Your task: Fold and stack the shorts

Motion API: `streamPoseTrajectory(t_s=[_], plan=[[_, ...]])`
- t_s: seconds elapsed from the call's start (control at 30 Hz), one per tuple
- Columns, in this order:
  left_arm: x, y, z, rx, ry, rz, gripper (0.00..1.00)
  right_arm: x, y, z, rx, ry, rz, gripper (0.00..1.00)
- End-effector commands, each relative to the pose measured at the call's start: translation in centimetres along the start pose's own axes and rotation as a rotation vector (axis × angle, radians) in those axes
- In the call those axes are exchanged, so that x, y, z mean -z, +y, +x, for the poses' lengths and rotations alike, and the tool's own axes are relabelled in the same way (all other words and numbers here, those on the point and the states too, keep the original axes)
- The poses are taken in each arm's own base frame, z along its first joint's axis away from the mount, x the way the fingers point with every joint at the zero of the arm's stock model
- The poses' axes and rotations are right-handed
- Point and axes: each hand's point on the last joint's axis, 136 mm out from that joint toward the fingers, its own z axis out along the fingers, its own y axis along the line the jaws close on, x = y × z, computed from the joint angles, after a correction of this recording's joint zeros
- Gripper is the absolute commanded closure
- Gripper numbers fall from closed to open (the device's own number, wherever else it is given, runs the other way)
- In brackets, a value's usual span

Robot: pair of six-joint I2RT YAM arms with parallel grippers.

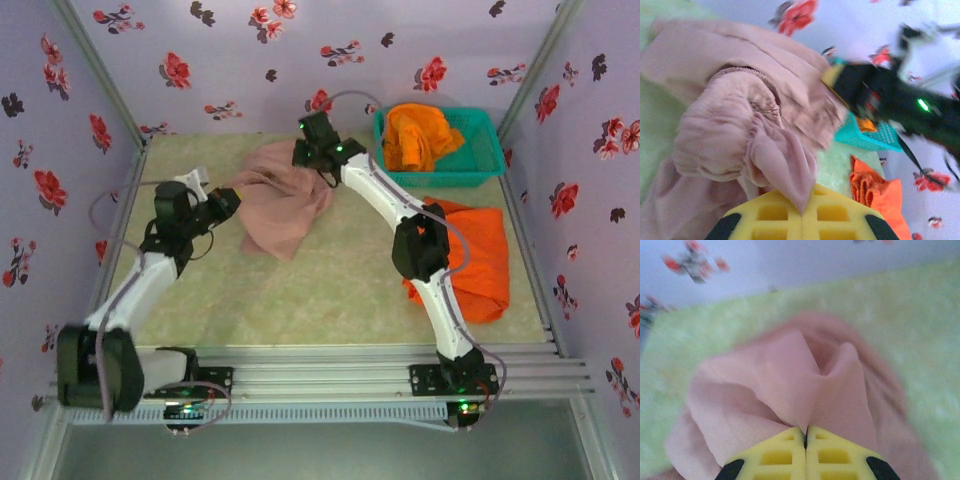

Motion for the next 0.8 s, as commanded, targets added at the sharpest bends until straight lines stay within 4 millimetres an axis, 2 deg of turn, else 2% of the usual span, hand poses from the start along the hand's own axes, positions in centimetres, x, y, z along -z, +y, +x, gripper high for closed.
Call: streamPoseTrajectory(t_s=[0.0,0.07,0.13,0.23,0.27,0.3,0.37,0.4,0.47,0.5,0.57,0.63,0.7,0.77], plan=[[2.4,-4.1,0.7,-0.268,0.008,0.019,1.00,2.3,1.6,-5.4,-0.031,-0.087,-0.113,1.00],[3.1,-7.1,2.0,-0.374,0.030,0.077,1.00,3.2,1.5,-8.0,-0.061,-0.138,-0.161,1.00],[3.1,-9.8,4.4,-0.460,0.074,0.150,1.00,3.9,0.9,-9.7,-0.088,-0.158,-0.205,0.97],[1.8,-12.3,9.7,-0.562,0.178,0.235,1.00,4.2,-0.6,-10.1,-0.089,-0.132,-0.213,0.80],[1.2,-12.9,11.8,-0.603,0.222,0.253,0.97,4.4,-1.2,-10.0,-0.082,-0.112,-0.207,0.72],[0.5,-13.1,14.0,-0.644,0.268,0.262,0.86,4.4,-2.0,-9.7,-0.074,-0.089,-0.194,0.61],[-0.5,-13.8,18.2,-0.714,0.358,0.290,0.76,5.2,-3.1,-9.0,-0.046,-0.042,-0.170,0.49],[-0.9,-14.2,20.1,-0.740,0.398,0.307,0.64,5.7,-3.5,-8.7,-0.028,-0.022,-0.156,0.45],[-1.7,-14.9,22.7,-0.756,0.456,0.328,0.32,6.9,-3.7,-8.0,0.007,0.013,-0.138,0.41],[-1.9,-15.5,23.1,-0.757,0.463,0.342,0.22,7.6,-3.6,-7.6,0.022,0.032,-0.135,0.40],[-2.1,-16.5,22.4,-0.731,0.432,0.348,0.12,8.9,-3.8,-6.4,0.043,0.065,-0.117,0.39],[-1.7,-17.2,19.9,-0.699,0.354,0.343,0.02,10.3,-4.2,-5.0,0.061,0.080,-0.088,0.38],[-1.0,-17.2,16.6,-0.637,0.278,0.325,0.01,11.8,-5.2,-3.4,0.067,0.072,-0.050,0.38],[-0.4,-15.6,13.7,-0.560,0.232,0.265,0.01,13.0,-6.5,-1.1,0.037,0.078,-0.017,0.37]])
